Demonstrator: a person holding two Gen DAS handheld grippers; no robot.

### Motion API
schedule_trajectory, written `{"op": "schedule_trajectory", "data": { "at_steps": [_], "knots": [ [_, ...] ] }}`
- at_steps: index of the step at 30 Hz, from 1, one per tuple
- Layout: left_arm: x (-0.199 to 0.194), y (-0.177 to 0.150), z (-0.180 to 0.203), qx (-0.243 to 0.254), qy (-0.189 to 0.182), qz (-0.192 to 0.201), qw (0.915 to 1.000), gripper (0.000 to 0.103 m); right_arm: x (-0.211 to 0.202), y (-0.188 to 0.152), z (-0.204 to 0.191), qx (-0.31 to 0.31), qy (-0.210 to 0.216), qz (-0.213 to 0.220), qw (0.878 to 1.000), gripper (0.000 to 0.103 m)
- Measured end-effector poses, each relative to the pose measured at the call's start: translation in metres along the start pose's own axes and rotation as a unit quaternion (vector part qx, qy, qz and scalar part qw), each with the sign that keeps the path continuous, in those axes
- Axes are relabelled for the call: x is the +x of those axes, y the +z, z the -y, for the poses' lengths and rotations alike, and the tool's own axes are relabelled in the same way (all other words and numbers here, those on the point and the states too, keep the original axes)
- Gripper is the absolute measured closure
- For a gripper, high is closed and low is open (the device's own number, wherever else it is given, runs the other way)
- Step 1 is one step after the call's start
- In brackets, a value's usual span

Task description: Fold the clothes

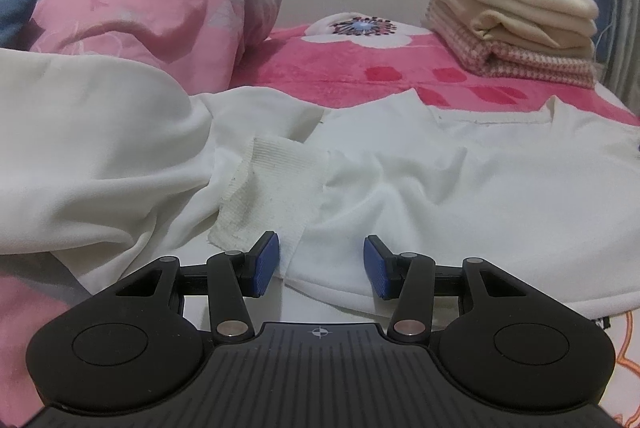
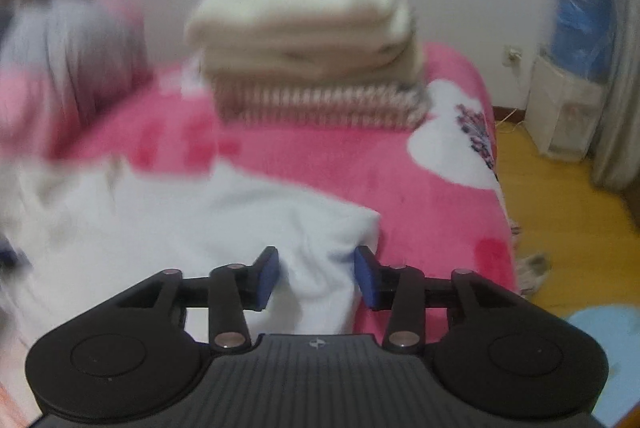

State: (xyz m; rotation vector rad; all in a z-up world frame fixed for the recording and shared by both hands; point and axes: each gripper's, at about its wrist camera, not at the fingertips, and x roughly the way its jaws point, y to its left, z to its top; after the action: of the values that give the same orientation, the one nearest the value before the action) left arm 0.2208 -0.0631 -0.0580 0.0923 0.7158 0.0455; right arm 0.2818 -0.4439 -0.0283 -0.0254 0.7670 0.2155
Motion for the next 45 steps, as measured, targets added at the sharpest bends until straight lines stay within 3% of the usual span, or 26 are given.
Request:
{"op": "schedule_trajectory", "data": {
  "at_steps": [1,5,8,12,17,19,22,25,26,28,29,31,35,37,39,41,45],
  "knots": [
    [0.0,0.0,0.0,-0.001,0.0,0.0,1.0,0.056,0.001,0.0,-0.001,0.002,-0.006,0.008,1.0,0.096],
    [0.001,-0.001,0.0,0.0,-0.001,0.003,1.0,0.056,-0.005,0.001,0.027,0.131,0.042,0.064,0.988,0.096],
    [0.0,-0.003,0.001,0.003,0.0,0.005,1.0,0.055,0.009,-0.007,0.053,0.226,0.061,0.053,0.971,0.088],
    [-0.001,-0.002,-0.001,0.0,-0.004,0.004,1.0,0.055,-0.007,-0.025,0.085,0.347,0.109,0.079,0.928,0.069],
    [-0.005,-0.001,-0.006,-0.01,-0.011,0.004,0.9999,0.055,-0.069,-0.038,0.118,0.406,0.146,0.125,0.893,0.066],
    [-0.008,0.0,-0.007,-0.013,-0.013,0.006,0.9998,0.055,-0.096,-0.038,0.125,0.406,0.164,0.124,0.891,0.066],
    [-0.014,0.0,-0.008,-0.012,-0.017,0.011,0.9997,0.055,-0.131,-0.03,0.113,0.346,0.191,0.085,0.915,0.066],
    [-0.018,0.0,-0.006,-0.003,-0.019,0.015,0.9997,0.052,-0.143,-0.023,0.068,0.216,0.197,-0.006,0.956,0.065],
    [-0.018,0.0,-0.005,0.001,-0.02,0.016,0.9997,0.051,-0.144,-0.023,0.048,0.161,0.183,-0.036,0.969,0.065],
    [-0.018,0.001,-0.003,0.008,-0.02,0.017,0.9996,0.051,-0.136,-0.031,-0.001,0.028,0.11,-0.077,0.991,0.065],
    [-0.018,0.0,-0.001,0.01,-0.018,0.018,0.9996,0.051,-0.129,-0.04,-0.026,-0.041,0.073,-0.086,0.993,0.065],
    [-0.017,-0.001,0.001,0.011,-0.013,0.018,0.9997,0.051,-0.116,-0.057,-0.064,-0.143,0.028,-0.085,0.986,0.065],
    [-0.013,-0.002,0.004,0.013,-0.01,0.012,0.9998,0.051,-0.091,-0.086,-0.109,-0.28,-0.044,-0.055,0.958,0.066],
    [-0.012,-0.003,0.005,0.015,-0.008,0.012,0.9998,0.051,-0.08,-0.095,-0.114,-0.311,-0.067,-0.051,0.947,0.069],
    [-0.011,-0.003,0.005,0.012,-0.005,0.011,0.9999,0.051,-0.083,-0.101,-0.113,-0.323,-0.088,-0.045,0.941,0.079],
    [-0.009,-0.003,0.005,0.004,-0.006,0.009,0.9999,0.051,-0.086,-0.099,-0.107,-0.3,-0.093,-0.044,0.948,0.091],
    [-0.008,-0.002,0.009,0.0,-0.019,0.006,0.9998,0.051,-0.098,-0.101,-0.094,-0.266,-0.11,-0.036,0.957,0.095]
  ]
}}
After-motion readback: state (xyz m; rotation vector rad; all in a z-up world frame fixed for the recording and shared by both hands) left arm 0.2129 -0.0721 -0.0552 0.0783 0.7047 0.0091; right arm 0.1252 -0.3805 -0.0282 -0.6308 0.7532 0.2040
